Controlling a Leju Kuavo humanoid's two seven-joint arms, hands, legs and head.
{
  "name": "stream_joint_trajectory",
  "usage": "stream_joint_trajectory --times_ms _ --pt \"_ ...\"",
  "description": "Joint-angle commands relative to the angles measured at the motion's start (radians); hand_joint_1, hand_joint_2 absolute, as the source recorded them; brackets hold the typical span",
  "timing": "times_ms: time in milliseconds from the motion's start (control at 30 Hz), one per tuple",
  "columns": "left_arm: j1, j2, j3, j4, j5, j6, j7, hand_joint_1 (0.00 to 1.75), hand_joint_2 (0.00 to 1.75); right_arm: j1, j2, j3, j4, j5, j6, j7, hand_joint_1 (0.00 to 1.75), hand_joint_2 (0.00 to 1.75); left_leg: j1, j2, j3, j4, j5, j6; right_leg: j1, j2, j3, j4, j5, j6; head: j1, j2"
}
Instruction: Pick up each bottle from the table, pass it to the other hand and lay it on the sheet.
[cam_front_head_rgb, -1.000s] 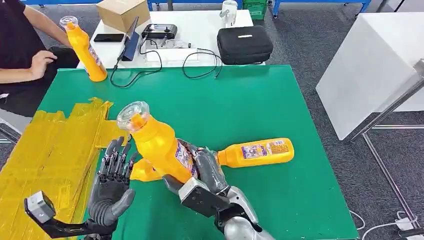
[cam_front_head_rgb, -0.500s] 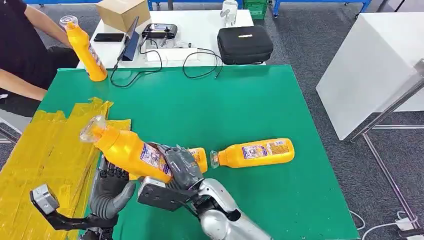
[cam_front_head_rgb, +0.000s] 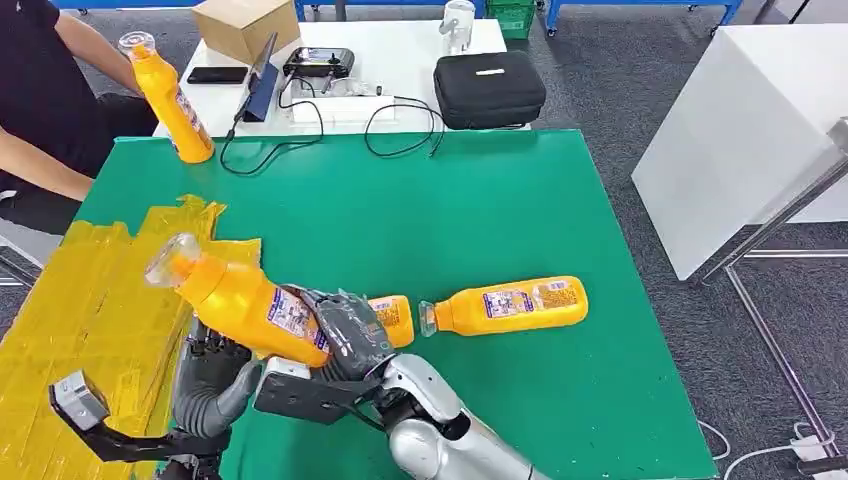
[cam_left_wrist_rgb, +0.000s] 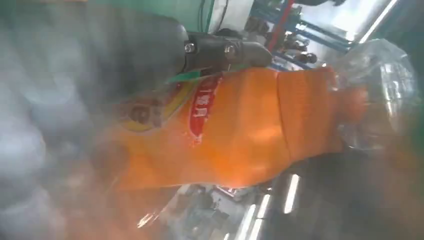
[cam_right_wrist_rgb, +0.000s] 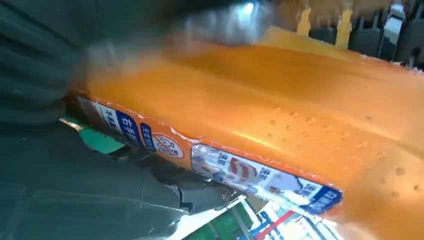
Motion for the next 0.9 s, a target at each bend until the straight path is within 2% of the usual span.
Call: stream_joint_trajectory --times_ms 33,67,100,167,300,733,767,900 --pt "-0.039 0.021 0.074 0.07 0.032 -0.003 -0.005 0.0 1.75 -0.114 0.039 0.251 0.135 0.047 0.107 -0.015 1.75 1.75 0.0 0.002 0.003 -0.001 0.0 0.0 0.0 0.001 0.002 -0.001 0.0 0.0 0.0 0.0" --pt "-0.04 0.022 0.086 0.072 0.036 -0.004 -0.006 0.0 1.75 -0.114 0.04 0.269 0.123 0.05 0.113 -0.018 1.75 1.75 0.0 0.003 0.004 -0.002 -0.001 0.0 0.0 0.001 0.003 -0.001 0.0 0.0 0.0 0.0" --pt "-0.038 0.018 0.112 0.077 0.057 -0.005 -0.004 0.0 1.75 -0.14 0.042 0.342 0.117 0.027 0.221 -0.031 1.75 1.75 0.0 0.002 0.004 -0.002 -0.001 0.0 0.0 0.001 0.003 -0.001 0.0 0.0 0.0 0.0" --pt "-0.034 0.013 0.137 0.08 0.062 -0.027 -0.002 0.0 1.75 -0.147 0.052 0.378 0.128 0.007 0.228 0.003 1.75 1.75 0.0 0.004 0.005 -0.002 -0.001 0.0 0.0 0.003 0.003 -0.001 0.0 0.0 0.0 0.0" --pt "-0.04 0.004 0.14 0.086 0.06 -0.036 0.007 0.0 1.75 -0.166 0.05 0.394 0.145 -0.025 0.239 -0.001 1.75 1.75 0.0 -0.001 0.004 -0.002 0.0 0.0 0.0 -0.002 0.003 -0.002 -0.001 0.0 0.0 0.0" --pt "-0.044 0.0 0.139 0.093 0.061 -0.029 0.004 0.0 1.75 -0.175 0.046 0.401 0.147 -0.034 0.242 -0.002 1.75 1.75 0.0 -0.002 0.003 -0.002 0.0 0.0 -0.001 -0.003 0.003 -0.002 -0.001 0.0 0.0 0.0" --pt "-0.044 -0.008 0.15 0.093 0.069 -0.017 -0.002 1.75 1.75 -0.174 0.046 0.398 0.147 -0.042 0.248 0.004 1.75 1.75 0.0 -0.003 0.004 -0.003 0.0 0.0 -0.001 -0.004 0.004 -0.003 -0.001 0.0 0.0 0.0" --pt "-0.047 -0.012 0.151 0.09 0.071 -0.012 -0.011 1.75 1.75 -0.183 0.048 0.406 0.155 -0.057 0.253 0.01 1.75 1.75 0.0 -0.002 0.003 -0.002 0.0 0.0 0.0 -0.004 0.003 -0.002 -0.001 0.0 0.0 0.0"
